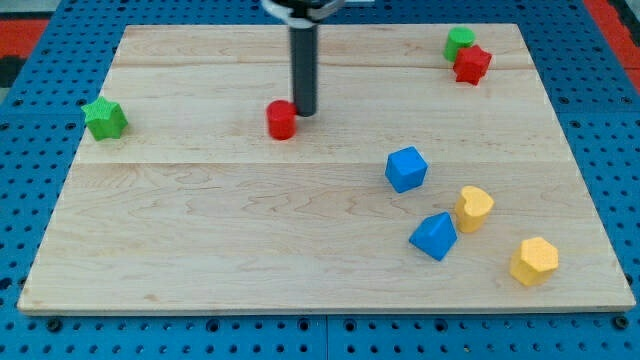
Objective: Move the red circle towards the left center of the board
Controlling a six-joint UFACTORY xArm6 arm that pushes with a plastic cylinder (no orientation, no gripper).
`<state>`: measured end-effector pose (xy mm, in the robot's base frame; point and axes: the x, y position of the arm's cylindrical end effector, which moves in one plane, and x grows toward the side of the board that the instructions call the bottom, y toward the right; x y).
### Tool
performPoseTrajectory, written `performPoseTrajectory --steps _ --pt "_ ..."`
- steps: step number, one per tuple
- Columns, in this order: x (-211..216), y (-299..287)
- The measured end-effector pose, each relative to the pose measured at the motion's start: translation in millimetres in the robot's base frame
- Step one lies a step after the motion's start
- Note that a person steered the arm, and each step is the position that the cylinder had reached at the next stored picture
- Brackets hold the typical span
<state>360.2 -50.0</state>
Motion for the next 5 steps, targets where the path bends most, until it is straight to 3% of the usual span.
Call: performPoseTrajectory --steps 4,5 --pt "95.7 -49.6" --pt "95.9 -114.1"
